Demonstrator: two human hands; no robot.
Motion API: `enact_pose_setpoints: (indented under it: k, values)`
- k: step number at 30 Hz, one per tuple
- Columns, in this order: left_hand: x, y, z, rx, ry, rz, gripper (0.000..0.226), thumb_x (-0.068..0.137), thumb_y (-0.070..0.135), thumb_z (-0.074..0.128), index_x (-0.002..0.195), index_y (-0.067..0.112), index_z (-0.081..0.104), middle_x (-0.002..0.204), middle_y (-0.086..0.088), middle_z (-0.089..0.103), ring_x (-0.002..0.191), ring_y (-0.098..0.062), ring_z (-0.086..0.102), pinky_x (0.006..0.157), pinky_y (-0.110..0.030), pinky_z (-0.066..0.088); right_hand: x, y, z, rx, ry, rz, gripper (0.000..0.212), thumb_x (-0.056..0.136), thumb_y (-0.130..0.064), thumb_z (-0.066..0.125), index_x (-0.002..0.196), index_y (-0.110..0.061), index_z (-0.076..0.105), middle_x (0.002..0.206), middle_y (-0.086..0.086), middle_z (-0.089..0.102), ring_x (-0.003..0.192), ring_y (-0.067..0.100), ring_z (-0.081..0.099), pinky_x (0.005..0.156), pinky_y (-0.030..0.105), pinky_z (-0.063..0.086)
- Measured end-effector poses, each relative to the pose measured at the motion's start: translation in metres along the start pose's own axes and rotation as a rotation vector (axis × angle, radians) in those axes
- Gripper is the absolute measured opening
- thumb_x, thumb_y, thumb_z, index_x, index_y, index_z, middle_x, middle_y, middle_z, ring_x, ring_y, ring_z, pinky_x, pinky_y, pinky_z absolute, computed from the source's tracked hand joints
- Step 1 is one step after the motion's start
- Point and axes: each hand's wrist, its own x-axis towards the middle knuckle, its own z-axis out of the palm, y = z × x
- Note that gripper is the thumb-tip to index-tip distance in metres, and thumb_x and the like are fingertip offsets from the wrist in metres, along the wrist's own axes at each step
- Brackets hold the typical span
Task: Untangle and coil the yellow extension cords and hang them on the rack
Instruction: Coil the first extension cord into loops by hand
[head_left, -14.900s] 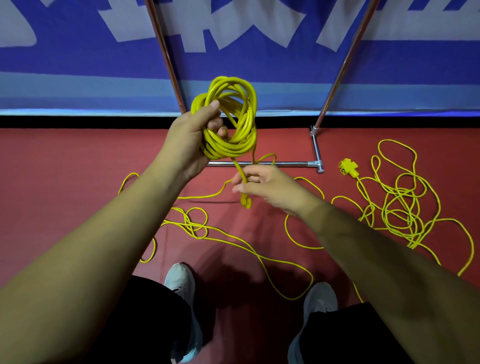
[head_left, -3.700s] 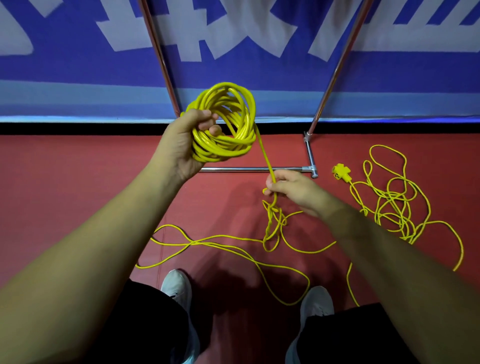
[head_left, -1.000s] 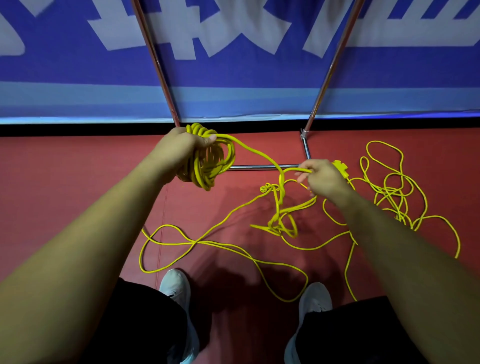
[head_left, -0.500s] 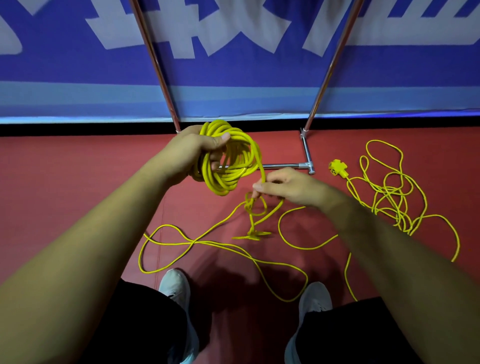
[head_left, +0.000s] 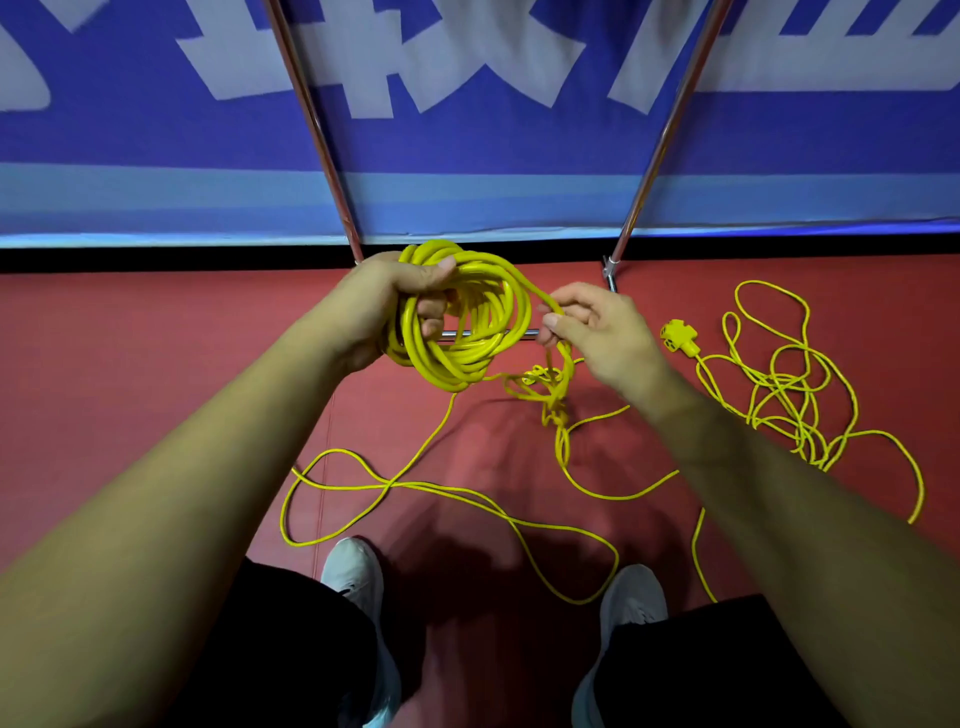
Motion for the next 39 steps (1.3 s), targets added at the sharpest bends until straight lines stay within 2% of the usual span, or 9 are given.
enact_pose_setpoints:
  k: [6,12,15,20,23,27,30,34,39]
  values:
    - [0.001,0.002,-0.004,-0.179,-0.028,0.033,0.015,0.093,0.021,0.050,0.094,0.006,0.051,0.054,0.002,0.039,0.046,-0.010,0.035,0.052,-0.022,0.027,-0.005,0.031,-0.012,-0.516,-0.152,0.157,0.015,0.090,-0.012,0.055,0.080,-0.021,0.061,0.069,-0.001,0.072,0.051,-0.003,0.054,0.052,0.018,0.038]
    - [0.007,0.003,-0.008,-0.396,0.074,0.094,0.012,0.091,0.018,0.053,0.092,0.006,0.050,0.073,-0.005,0.031,0.042,-0.010,0.035,0.048,-0.019,0.030,-0.009,0.053,-0.028,-0.344,-0.162,0.343,0.017,0.087,-0.003,0.058,0.076,-0.015,0.062,0.062,0.005,0.066,0.060,0.018,0.060,0.064,0.034,0.048]
    - [0.007,0.005,-0.016,-0.425,0.141,0.132,0.014,0.087,0.019,0.057,0.090,0.006,0.055,0.061,-0.003,0.039,0.045,-0.009,0.031,0.055,-0.021,0.023,-0.014,0.063,-0.034,-0.357,-0.228,0.418,0.014,0.087,-0.003,0.062,0.075,-0.011,0.064,0.063,0.007,0.065,0.061,0.020,0.059,0.067,0.033,0.048]
    - [0.007,0.007,-0.017,-0.370,0.170,0.153,0.016,0.092,0.018,0.054,0.083,0.011,0.065,0.072,-0.003,0.035,0.046,-0.007,0.033,0.049,-0.019,0.032,-0.016,0.035,-0.022,-0.163,-0.125,0.274,0.025,0.093,-0.022,0.065,0.085,0.001,0.070,0.076,0.012,0.069,0.067,0.006,0.061,0.066,0.013,0.047]
    - [0.005,0.005,-0.012,-0.290,0.122,0.112,0.015,0.095,0.019,0.051,0.087,0.011,0.060,0.064,-0.002,0.035,0.046,-0.011,0.033,0.050,-0.021,0.034,-0.008,0.019,-0.018,0.100,-0.040,0.176,0.021,0.090,-0.023,0.063,0.085,-0.005,0.070,0.074,0.008,0.070,0.086,0.025,0.071,0.089,0.034,0.050]
    - [0.002,0.004,-0.010,-0.296,0.063,0.037,0.016,0.097,0.021,0.049,0.091,0.007,0.054,0.060,-0.003,0.034,0.046,-0.014,0.034,0.056,-0.024,0.028,-0.004,0.008,-0.012,0.227,0.011,0.113,0.008,0.097,-0.013,0.057,0.095,-0.011,0.064,0.055,0.000,0.046,0.054,0.017,0.049,0.058,0.033,0.040]
    - [-0.002,0.007,-0.015,-0.244,-0.060,-0.021,0.018,0.090,0.023,0.061,0.093,0.005,0.057,0.056,-0.001,0.036,0.046,-0.012,0.038,0.060,-0.028,0.019,0.003,0.007,-0.013,0.202,0.119,0.136,0.016,0.100,-0.020,0.054,0.091,-0.015,0.066,0.054,-0.001,0.040,0.049,0.015,0.040,0.049,0.028,0.032]
    - [-0.007,0.004,-0.007,-0.136,-0.143,-0.012,0.025,0.072,0.018,0.080,0.084,0.006,0.062,0.048,0.005,0.036,0.044,-0.010,0.040,0.063,-0.024,0.040,0.003,0.013,-0.009,0.091,0.068,0.284,0.021,0.101,-0.029,0.053,0.090,-0.019,0.068,0.061,0.004,0.048,0.047,0.013,0.046,0.049,0.027,0.039]
    - [0.000,0.008,0.002,-0.259,-0.106,-0.026,0.006,0.086,0.007,0.048,0.090,0.005,0.052,0.046,0.007,0.036,0.042,-0.008,0.037,0.063,-0.023,0.038,-0.014,0.024,0.016,0.020,-0.216,0.488,0.028,0.103,-0.028,0.046,0.083,-0.017,0.062,0.069,0.010,0.055,0.058,0.013,0.057,0.061,0.024,0.044]
